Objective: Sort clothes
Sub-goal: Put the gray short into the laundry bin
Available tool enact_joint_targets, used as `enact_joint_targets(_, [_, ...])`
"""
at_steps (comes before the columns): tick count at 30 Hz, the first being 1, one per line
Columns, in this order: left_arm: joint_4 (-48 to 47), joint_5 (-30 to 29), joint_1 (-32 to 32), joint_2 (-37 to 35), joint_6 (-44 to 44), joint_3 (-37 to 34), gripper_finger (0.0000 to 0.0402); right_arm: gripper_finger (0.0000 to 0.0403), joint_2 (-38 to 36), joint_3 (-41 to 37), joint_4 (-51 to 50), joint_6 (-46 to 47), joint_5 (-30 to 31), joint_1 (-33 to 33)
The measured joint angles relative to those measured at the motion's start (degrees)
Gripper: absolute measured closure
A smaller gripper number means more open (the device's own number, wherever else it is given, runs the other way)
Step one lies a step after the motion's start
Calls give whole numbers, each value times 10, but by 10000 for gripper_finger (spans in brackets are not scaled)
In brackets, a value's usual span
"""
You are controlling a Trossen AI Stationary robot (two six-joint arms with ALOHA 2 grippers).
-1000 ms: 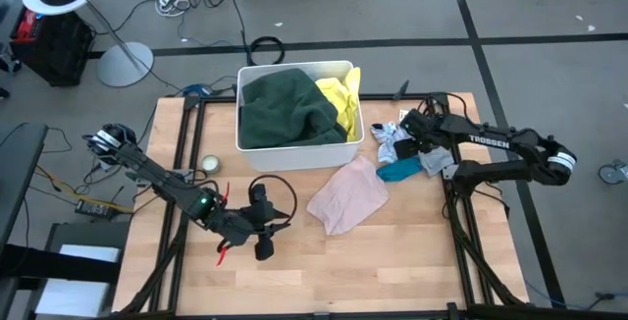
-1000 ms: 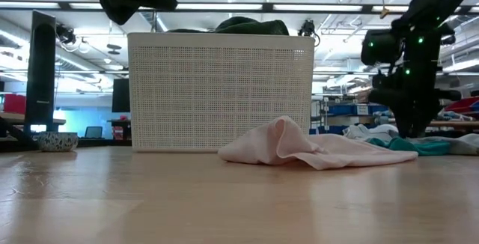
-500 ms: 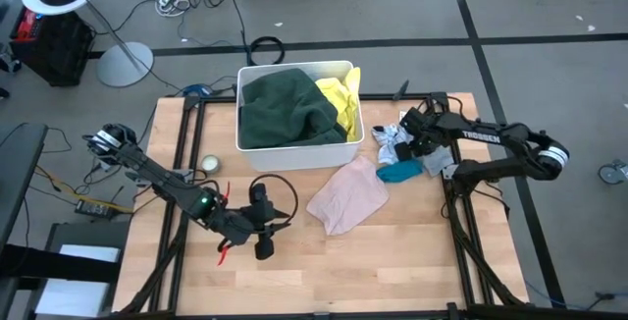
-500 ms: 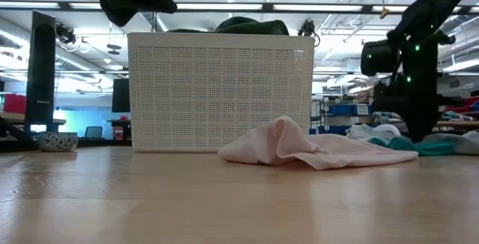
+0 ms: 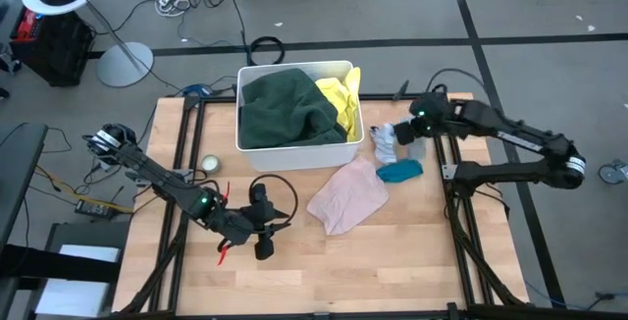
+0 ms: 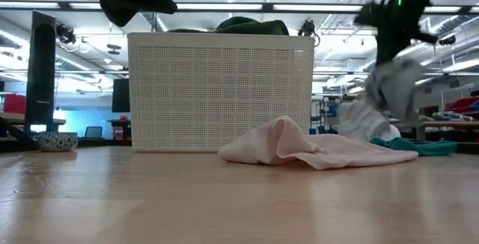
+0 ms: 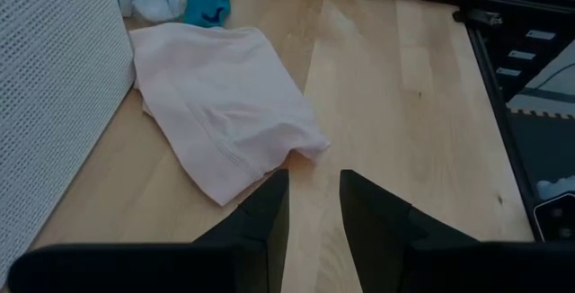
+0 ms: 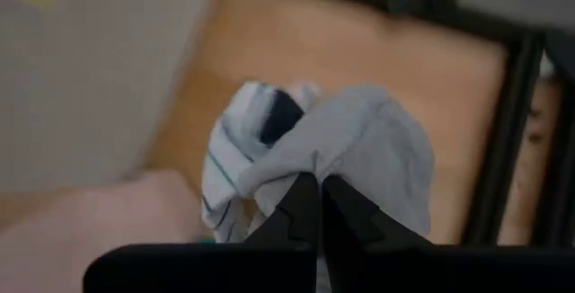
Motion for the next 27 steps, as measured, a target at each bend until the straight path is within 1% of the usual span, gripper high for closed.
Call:
enact_joint_targets(3, [0, 0, 0, 0, 0, 0, 296, 401, -17, 59, -13, 12, 11, 31])
enact_joint_targets(7, [0, 0, 0, 0, 0, 0, 296, 402, -20, 136, -15, 16, 30, 72])
enact_joint_targets(13, [0, 0, 0, 0, 1, 0, 296, 402, 15, 246, -1, 0, 71, 125])
enact_joint_targets(16, [0, 0, 2, 0, 1, 0, 296, 402, 50, 301, 20, -27, 81, 139])
enact_joint_targets(21, [0, 0, 4, 0, 1, 0, 296, 403, 133, 389, 78, -100, 74, 146])
enact_joint_targets(27, [0, 0, 4, 0, 1, 0, 296, 403, 247, 471, 132, -178, 57, 124])
